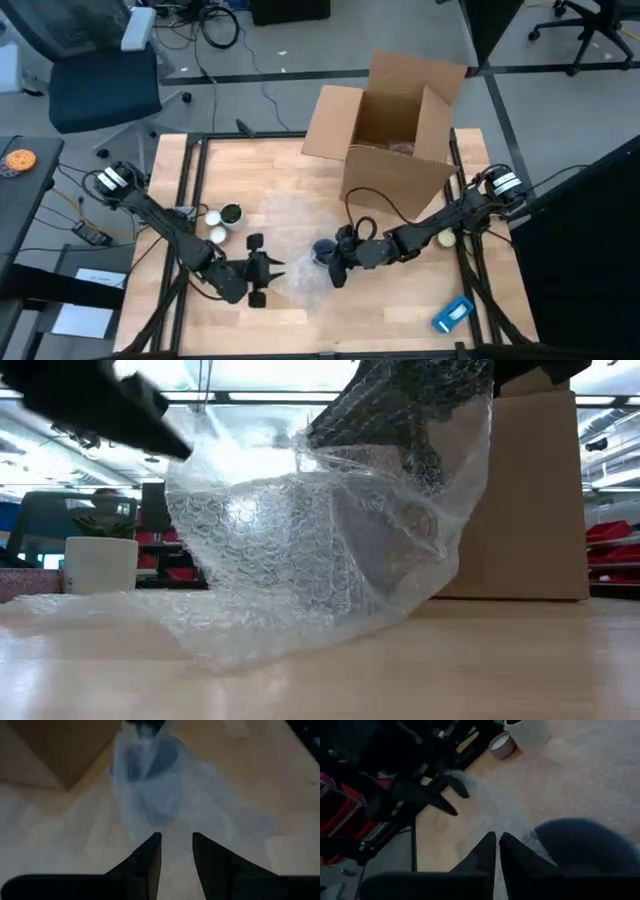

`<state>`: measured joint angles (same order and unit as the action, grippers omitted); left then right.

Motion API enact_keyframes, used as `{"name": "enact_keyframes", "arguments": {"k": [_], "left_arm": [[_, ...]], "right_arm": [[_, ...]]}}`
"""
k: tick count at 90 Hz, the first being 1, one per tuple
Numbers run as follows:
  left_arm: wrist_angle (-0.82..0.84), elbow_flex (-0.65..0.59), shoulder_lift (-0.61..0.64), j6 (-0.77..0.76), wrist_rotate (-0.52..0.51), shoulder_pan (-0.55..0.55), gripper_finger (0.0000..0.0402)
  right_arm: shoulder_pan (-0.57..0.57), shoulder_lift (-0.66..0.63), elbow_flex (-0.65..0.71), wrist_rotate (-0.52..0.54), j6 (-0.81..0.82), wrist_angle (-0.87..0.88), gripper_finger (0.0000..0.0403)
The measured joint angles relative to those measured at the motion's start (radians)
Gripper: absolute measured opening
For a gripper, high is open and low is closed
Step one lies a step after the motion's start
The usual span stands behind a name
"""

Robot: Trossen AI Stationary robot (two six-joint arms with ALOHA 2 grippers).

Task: Wrap mug
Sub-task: Wrap the purple mug with the bubble wrap

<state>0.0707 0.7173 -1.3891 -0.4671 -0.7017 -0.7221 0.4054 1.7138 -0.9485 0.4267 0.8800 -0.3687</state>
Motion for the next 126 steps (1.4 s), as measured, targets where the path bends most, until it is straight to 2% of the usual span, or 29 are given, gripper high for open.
{"name": "enact_keyframes", "arguments": {"k": [19, 45, 61, 67, 75, 94, 118, 126], "left_arm": [[0.027, -0.003, -0.010, -0.216, -0.045, -0.039, 0.0112], [0.038, -0.003, -0.013, -0.339, -0.100, -0.016, 0.0115], [0.166, -0.003, -0.019, -0.537, -0.090, -0.009, 0.0115], [0.167, -0.003, -0.019, -0.535, -0.092, -0.009, 0.0116], [0.090, -0.003, -0.019, -0.493, -0.119, -0.004, 0.0116], [-0.139, -0.002, -0.019, -0.251, -0.125, 0.023, 0.0116], [-0.135, -0.002, -0.048, -0.220, -0.152, 0.098, 0.0115], [-0.139, -0.002, -0.078, -0.219, -0.141, 0.110, 0.0102]], "right_arm": [[0.008, 0.000, 0.000, -0.005, -0.045, 0.003, 0.0000], [0.014, 0.000, 0.000, -0.012, -0.123, 0.004, 0.0000], [0.014, 0.000, 0.000, -0.026, -0.159, 0.006, 0.0000], [0.014, 0.000, 0.000, -0.029, -0.173, 0.006, 0.0000], [0.014, 0.000, 0.000, -0.030, -0.177, 0.005, 0.0000], [0.014, 0.000, 0.000, -0.030, -0.177, 0.005, 0.0000], [0.026, 0.000, 0.000, -0.056, -0.238, 0.000, 0.0001], [0.027, 0.000, 0.000, -0.056, -0.247, -0.004, 0.0003]]}}
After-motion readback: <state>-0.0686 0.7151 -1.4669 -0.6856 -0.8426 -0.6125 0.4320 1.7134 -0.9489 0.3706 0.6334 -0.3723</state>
